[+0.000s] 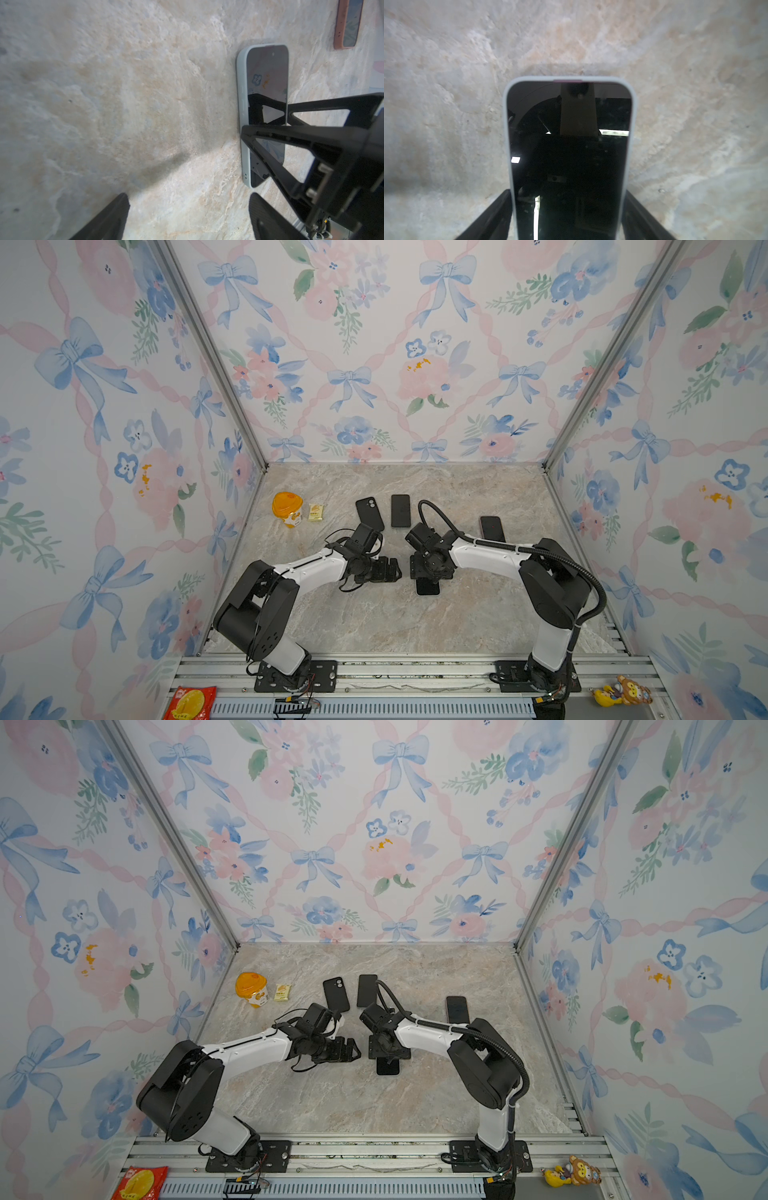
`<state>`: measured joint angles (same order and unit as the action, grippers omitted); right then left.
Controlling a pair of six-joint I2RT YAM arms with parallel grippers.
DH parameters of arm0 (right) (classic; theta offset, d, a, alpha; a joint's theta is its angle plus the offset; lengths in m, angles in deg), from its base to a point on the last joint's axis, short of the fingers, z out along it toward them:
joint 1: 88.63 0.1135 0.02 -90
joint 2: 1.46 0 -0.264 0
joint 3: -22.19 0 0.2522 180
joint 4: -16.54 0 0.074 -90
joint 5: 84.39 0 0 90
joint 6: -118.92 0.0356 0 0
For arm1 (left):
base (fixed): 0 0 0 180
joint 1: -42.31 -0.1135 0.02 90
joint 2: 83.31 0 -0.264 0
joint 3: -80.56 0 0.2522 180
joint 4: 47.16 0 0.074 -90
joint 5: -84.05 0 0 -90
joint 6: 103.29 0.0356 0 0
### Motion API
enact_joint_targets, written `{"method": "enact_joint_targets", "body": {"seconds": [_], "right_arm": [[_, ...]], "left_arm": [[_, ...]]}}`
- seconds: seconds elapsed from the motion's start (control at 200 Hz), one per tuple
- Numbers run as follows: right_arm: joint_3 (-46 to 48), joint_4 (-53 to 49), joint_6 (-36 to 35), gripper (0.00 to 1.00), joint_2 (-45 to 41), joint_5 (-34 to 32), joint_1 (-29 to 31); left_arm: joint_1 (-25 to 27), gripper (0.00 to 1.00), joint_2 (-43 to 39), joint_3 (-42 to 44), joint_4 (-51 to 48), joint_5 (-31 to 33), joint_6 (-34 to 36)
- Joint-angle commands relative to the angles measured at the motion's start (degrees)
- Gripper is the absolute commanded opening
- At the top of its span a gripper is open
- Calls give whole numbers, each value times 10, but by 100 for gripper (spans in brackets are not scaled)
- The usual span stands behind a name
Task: Put the phone into the phone case
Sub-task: 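Open both grippers and lift them off the cased phone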
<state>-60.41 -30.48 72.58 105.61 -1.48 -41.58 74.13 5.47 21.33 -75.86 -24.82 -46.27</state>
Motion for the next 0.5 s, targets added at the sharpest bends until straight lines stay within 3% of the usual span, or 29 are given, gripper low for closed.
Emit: {"method": "enact_joint_targets", "body": {"seconds": [0.0,0.315,0.495], "right_arm": [[-13,-24,-3,77,19,-12,5],[-27,-42,-48,70,-14,-14,-10],[-25,-64,-110,67,-52,-25,-82]], "left_arm": [[-4,91,0,7,-9,-6,10],[-7,90,-2,-1,-10,-7,7],[-8,90,7,-40,-9,-11,5]]}}
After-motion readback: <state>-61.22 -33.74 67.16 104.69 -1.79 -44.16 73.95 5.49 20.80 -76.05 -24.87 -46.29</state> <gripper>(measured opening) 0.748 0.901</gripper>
